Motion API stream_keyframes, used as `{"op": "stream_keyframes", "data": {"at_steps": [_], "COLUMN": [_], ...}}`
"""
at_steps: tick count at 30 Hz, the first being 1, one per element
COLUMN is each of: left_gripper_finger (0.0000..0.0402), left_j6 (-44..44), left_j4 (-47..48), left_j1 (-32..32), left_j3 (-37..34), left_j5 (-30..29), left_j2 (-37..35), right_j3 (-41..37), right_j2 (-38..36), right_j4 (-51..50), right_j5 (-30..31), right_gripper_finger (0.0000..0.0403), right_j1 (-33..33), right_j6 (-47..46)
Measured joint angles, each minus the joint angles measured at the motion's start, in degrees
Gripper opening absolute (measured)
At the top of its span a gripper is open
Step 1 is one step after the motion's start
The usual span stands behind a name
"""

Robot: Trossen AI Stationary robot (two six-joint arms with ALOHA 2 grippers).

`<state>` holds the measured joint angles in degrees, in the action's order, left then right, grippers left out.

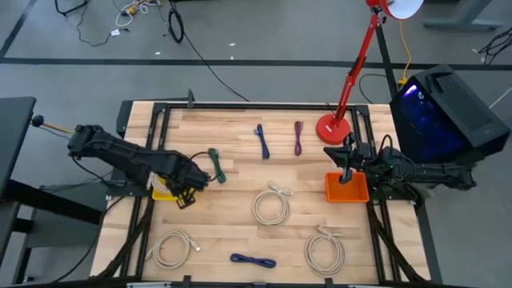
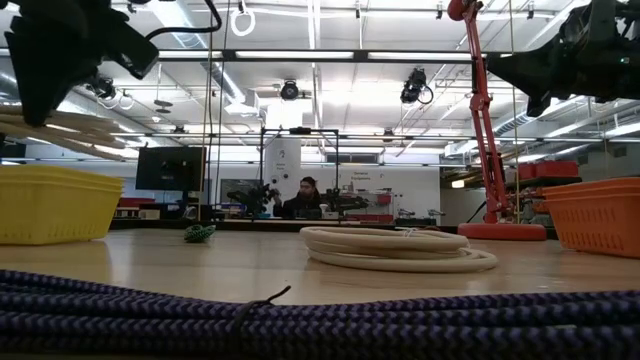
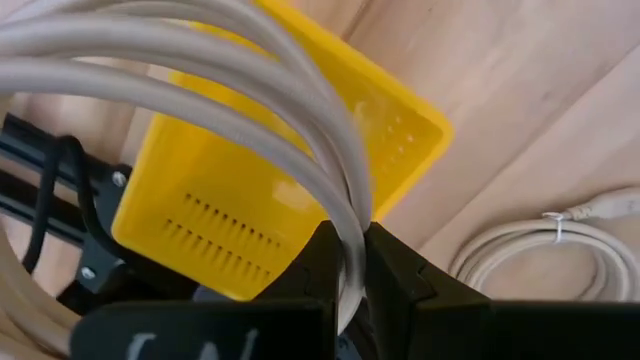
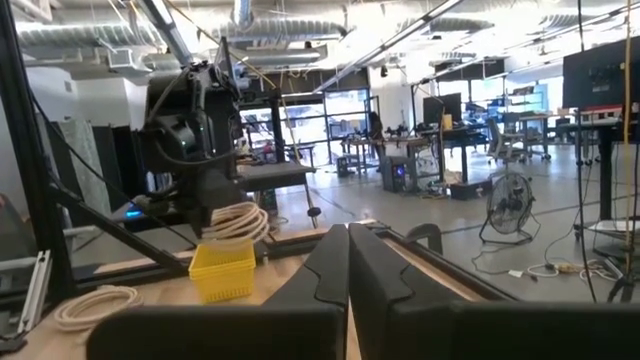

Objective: Pick & Place USB Port
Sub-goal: Put the brown HDMI cable into the yellow basket

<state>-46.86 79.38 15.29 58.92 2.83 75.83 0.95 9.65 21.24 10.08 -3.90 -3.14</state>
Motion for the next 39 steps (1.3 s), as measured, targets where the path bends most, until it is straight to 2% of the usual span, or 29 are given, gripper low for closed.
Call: {"op": "stream_keyframes", "data": {"at_steps": [8,11,18,25,29,33,39], "left_gripper_finger": [0.0028,0.0028,0.0028,0.0029,0.007,0.0115,0.0158], "left_j6": [-5.0,-4.9,-0.5,-0.5,0.1,0.3,-0.2], "left_j4": [1.2,1.9,-0.2,-2.1,-2.1,-1.9,-1.7], "left_j1": [2.9,3.0,2.5,2.5,2.5,2.6,2.7], "left_j3": [0.0,-0.5,-3.2,-5.0,-5.0,-5.0,-5.0], "left_j5": [-0.5,-3.4,-5.9,-7.5,-7.4,-4.5,-4.6], "left_j2": [2.9,4.9,9.5,9.9,9.9,9.9,9.9], "right_j3": [0.0,0.0,0.0,0.0,0.0,0.0,0.0], "right_j2": [0.0,0.0,0.0,0.0,0.0,0.0,0.0], "right_j4": [-1.3,-1.5,-2.1,-2.2,-2.3,-3.2,-3.4], "right_j5": [-0.5,-0.6,-0.6,-0.6,-0.6,-0.6,-0.6], "right_gripper_finger": [0.0006,0.0006,0.0006,0.0006,0.0006,0.0006,0.0006], "right_j1": [0.0,0.0,0.0,0.0,0.0,0.0,0.0], "right_j6": [0.6,0.1,-0.1,-0.1,-0.3,-0.3,-0.3]}}
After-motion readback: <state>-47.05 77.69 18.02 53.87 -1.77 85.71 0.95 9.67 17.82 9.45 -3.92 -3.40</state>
